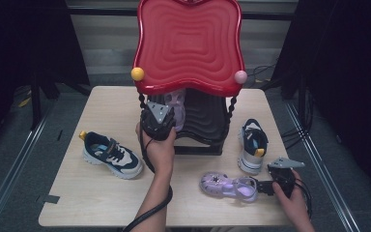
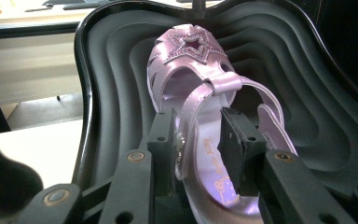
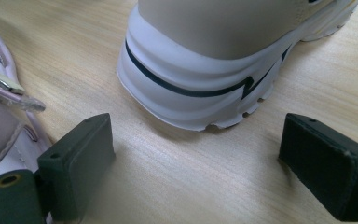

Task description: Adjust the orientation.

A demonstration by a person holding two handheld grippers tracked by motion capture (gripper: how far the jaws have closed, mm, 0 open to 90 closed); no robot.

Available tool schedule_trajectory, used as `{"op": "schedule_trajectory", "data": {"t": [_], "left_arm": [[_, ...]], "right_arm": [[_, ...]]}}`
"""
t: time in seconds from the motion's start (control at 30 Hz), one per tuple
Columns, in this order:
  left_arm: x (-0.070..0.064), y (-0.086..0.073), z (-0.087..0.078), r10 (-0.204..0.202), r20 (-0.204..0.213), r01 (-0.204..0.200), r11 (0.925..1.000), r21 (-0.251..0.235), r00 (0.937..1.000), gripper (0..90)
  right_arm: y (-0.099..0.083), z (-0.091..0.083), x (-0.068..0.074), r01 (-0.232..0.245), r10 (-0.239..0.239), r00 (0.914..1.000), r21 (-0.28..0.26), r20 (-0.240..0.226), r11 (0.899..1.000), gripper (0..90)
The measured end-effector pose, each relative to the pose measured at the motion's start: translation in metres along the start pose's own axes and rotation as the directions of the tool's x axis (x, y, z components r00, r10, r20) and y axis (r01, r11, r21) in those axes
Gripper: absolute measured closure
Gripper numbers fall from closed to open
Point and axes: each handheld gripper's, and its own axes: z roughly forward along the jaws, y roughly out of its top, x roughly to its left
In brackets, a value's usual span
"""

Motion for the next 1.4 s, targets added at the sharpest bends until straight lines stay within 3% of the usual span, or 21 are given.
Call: {"op": "schedule_trajectory", "data": {"t": [0.4, 0.57, 0.77, 0.87, 0.9, 0.93, 1.0, 1.07, 1.2, 1.27, 1.4], "left_arm": [[0.005, 0.003, -0.017, 0.000, 0.063, -0.002, 0.9993, 0.037, 0.9980, 60.3], [0.007, 0.002, -0.020, -0.033, 0.119, 0.023, 0.9966, 0.079, 0.9923, 57.3], [0.003, 0.001, -0.028, -0.013, 0.163, -0.004, 0.9950, 0.100, 0.9866, 53.3], [0.002, -0.002, -0.030, -0.029, 0.215, 0.002, 0.9922, 0.125, 0.9761, 48.3], [0.001, -0.003, -0.031, -0.016, 0.228, -0.016, 0.9907, 0.135, 0.9735, 47.4], [0.001, -0.003, -0.031, -0.016, 0.228, -0.016, 0.9907, 0.135, 0.9735, 45.9], [0.001, -0.008, -0.033, -0.031, 0.260, -0.009, 0.9887, 0.149, 0.9651, 43.3], [0.002, -0.012, -0.034, -0.042, 0.272, -0.002, 0.9875, 0.157, 0.9613, 40.8], [0.001, -0.020, -0.036, -0.037, 0.318, -0.026, 0.9810, 0.192, 0.9472, 36.7], [0.000, -0.022, -0.037, -0.045, 0.323, -0.021, 0.9796, 0.200, 0.9452, 34.8], [0.000, -0.032, -0.039, -0.062, 0.368, -0.020, 0.9764, 0.215, 0.9278, 32.2]], "right_arm": [[0.000, 0.000, 0.000, 0.000, 0.000, 1.0000, 0.000, 0.000, 1.000, 9.1], [0.000, 0.000, 0.000, -0.002, 0.002, 1.0000, 0.000, 0.002, 1.000, 9.1], [0.000, 0.000, 0.000, 0.000, 0.000, 1.0000, -0.001, 0.002, 1.000, 9.1], [0.000, 0.000, 0.000, -0.001, 0.001, 1.0000, 0.000, 0.002, 1.000, 9.1], [0.000, 0.000, 0.000, -0.001, 0.001, 1.0000, 0.000, 0.002, 1.000, 9.1], [0.000, 0.000, 0.000, -0.002, 0.002, 1.0000, 0.000, 0.002, 1.000, 9.1], [0.000, 0.000, 0.000, -0.001, 0.001, 1.0000, 0.000, 0.002, 1.000, 9.1], [0.000, 0.000, 0.000, -0.001, 0.001, 1.0000, 0.000, 0.002, 1.000, 9.1], [0.000, 0.000, 0.000, 0.000, 0.000, 1.0000, 0.000, 0.002, 1.000, 9.2], [0.000, 0.000, 0.000, 0.000, 0.000, 1.0000, 0.000, 0.002, 1.000, 9.1], [0.000, 0.000, 0.000, -0.001, 0.001, 1.0000, 0.000, 0.002, 1.000, 9.1]]}}
